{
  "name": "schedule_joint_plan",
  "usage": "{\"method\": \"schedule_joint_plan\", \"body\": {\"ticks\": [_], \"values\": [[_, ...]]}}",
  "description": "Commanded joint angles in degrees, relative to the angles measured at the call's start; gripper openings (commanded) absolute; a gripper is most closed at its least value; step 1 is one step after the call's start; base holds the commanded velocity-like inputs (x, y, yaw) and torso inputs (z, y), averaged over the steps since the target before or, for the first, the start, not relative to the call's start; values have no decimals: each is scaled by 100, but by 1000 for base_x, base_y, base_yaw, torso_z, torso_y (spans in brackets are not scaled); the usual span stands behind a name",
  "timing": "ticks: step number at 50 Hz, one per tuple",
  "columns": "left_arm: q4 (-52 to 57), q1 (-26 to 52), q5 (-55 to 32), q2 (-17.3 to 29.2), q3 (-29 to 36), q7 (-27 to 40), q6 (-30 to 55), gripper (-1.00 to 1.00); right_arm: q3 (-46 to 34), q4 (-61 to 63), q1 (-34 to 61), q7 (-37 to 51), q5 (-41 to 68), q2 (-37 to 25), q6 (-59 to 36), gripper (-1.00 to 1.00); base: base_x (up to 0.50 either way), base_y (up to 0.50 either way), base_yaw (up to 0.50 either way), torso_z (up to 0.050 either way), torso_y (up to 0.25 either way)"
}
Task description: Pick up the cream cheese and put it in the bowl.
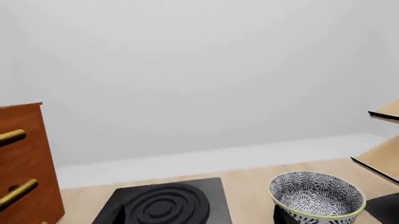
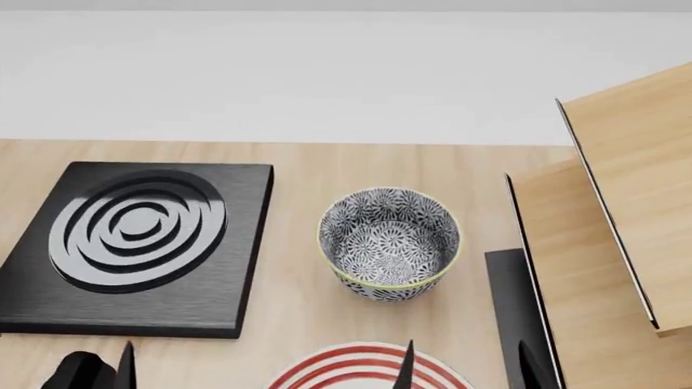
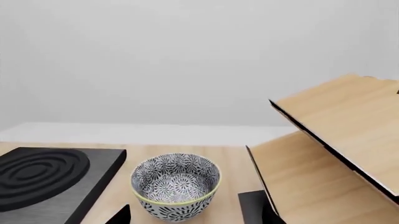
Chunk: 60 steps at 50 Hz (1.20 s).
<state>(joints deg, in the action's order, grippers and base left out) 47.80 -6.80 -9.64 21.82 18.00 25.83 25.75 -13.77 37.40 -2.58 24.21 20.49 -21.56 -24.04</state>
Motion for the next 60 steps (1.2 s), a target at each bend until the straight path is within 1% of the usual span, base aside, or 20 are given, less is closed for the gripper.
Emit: {"method": "schedule_joint_plan", "body": {"ticks": [1, 8, 13, 18, 38, 45, 48, 50, 52, 57, 60], "values": [[761, -52, 36, 119, 71, 152, 503, 100, 15, 585, -63, 208, 78, -113, -386, 100, 0, 0, 0, 0, 0], [759, -47, 24, 133, 80, 170, 499, 100, 8, 584, -61, 218, 86, -123, -381, 100, 0, 0, 0, 0, 0], [584, -138, 145, 137, 167, 199, 235, 100, -32, 523, -98, 210, 69, -141, -377, 100, 0, 0, 0, 0, 0], [496, -119, 165, 122, 241, 193, 196, 100, -62, 543, -90, 223, 82, -166, -454, 100, 0, 0, 0, 0, 0], [370, -210, 163, 182, 263, 209, -26, 100, -137, 443, -93, 225, 70, -178, -405, 100, 0, 0, 0, 3, -192], [442, -167, 92, 209, 247, 206, 127, 100, -149, 478, -104, 251, 73, -203, -440, 100, 0, 0, 0, 3, -89], [521, -158, -68, 235, 230, 140, 313, 100, -165, 475, -109, 247, 82, -209, -448, 100, 0, 0, 0, 1, -17], [619, -93, -30, 263, 257, 189, 589, 100, -178, 447, -102, 250, 74, -212, -457, 100, 0, 0, 0, 0, 0], [758, 34, -263, 308, 222, 116, 1118, 100, -171, 450, -102, 255, 89, -218, -472, 100, 0, 0, 0, 0, 0], [1039, 245, -683, 342, 64, 43, 1900, 100, -187, 438, -87, 245, 125, -231, -517, 100, 0, 0, 0, 0, 0], [1193, 392, -873, 424, 115, 68, 2414, 100, -210, 409, -102, 233, 113, -235, -488, 100, 0, 0, 0, 0, 0]]}}
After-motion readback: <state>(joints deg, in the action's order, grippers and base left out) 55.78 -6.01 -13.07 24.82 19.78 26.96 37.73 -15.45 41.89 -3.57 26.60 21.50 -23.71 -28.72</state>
